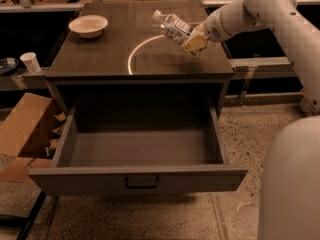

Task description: Pick blue plastic bottle from top drawer and place on counter

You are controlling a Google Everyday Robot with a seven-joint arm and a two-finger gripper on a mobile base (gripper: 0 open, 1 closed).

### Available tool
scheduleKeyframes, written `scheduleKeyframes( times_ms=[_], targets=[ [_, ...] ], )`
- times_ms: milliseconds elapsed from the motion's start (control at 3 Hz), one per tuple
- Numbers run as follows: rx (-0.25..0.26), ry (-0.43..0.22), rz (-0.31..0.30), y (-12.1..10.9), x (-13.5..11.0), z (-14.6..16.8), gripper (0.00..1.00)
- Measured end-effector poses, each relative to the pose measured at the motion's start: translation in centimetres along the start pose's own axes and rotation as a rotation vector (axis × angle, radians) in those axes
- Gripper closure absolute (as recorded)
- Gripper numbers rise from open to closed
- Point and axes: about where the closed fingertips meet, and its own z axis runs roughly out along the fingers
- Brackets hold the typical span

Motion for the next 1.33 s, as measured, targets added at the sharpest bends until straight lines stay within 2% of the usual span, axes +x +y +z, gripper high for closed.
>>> scheduleKeyframes(
  times_ms=[667,1000,1333],
  targets=[
    [-0.015,0.115,0.106,-1.5,1.3,2.4,0.34],
    [-0.020,0.137,0.136,-1.8,1.5,2.8,0.04],
    [-0.021,0.131,0.142,-1.9,1.4,2.7,0.00]
  ],
)
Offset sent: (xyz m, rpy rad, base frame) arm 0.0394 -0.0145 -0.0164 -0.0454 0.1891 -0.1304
